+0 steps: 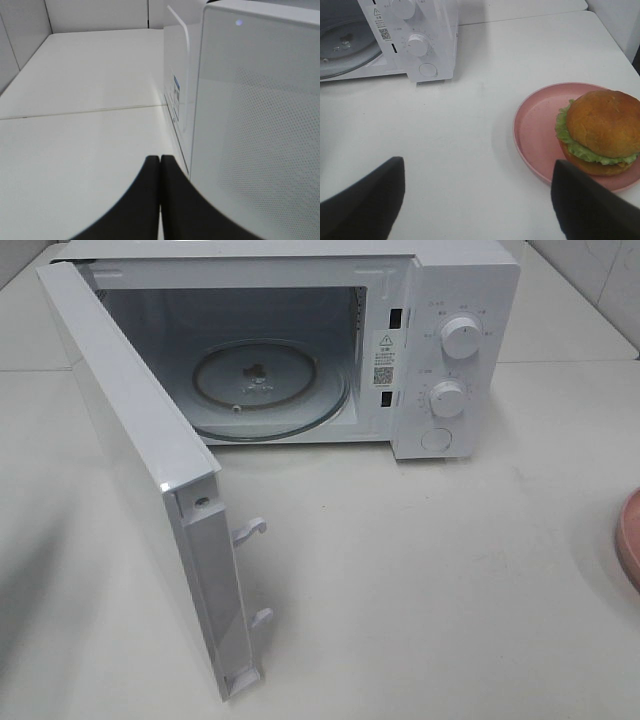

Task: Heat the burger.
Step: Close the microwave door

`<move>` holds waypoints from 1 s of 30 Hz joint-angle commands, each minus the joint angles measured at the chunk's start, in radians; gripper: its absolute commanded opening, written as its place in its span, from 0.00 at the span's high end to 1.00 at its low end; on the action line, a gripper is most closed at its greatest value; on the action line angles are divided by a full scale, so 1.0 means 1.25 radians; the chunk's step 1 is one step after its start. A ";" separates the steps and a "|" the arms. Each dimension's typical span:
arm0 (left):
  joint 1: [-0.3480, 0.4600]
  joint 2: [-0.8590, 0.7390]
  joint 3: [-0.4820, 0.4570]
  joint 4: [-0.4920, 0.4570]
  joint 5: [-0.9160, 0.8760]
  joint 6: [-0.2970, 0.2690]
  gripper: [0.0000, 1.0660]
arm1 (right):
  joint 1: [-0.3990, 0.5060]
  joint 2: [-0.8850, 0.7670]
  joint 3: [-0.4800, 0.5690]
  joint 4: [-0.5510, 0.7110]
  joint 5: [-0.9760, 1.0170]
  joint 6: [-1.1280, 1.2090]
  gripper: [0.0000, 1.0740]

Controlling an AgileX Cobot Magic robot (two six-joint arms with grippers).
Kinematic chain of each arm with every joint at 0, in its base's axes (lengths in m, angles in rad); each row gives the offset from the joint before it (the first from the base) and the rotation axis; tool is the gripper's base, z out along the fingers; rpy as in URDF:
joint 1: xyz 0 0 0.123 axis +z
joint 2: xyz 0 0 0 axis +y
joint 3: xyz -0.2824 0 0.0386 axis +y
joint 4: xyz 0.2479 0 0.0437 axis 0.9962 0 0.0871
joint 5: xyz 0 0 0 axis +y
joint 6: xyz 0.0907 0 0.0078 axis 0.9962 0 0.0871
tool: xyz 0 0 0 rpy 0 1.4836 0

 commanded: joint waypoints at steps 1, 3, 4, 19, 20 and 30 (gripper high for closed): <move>-0.002 0.026 0.000 0.028 -0.048 -0.011 1.00 | -0.005 -0.023 -0.001 0.000 -0.005 -0.010 0.30; -0.002 0.064 -0.006 0.054 -0.074 -0.034 1.00 | -0.005 -0.023 -0.001 0.000 -0.005 -0.010 0.30; -0.002 0.064 -0.006 0.054 -0.074 -0.034 1.00 | -0.005 -0.023 -0.001 0.000 -0.005 -0.010 0.30; -0.079 0.180 -0.058 0.135 -0.133 -0.098 1.00 | -0.005 -0.023 -0.001 0.000 -0.005 -0.010 0.30; -0.114 0.194 -0.070 0.117 -0.131 -0.085 1.00 | -0.005 -0.023 -0.001 0.000 -0.005 -0.010 0.30; -0.191 0.258 -0.101 0.058 -0.130 -0.085 1.00 | -0.005 -0.023 -0.001 0.000 -0.005 -0.010 0.30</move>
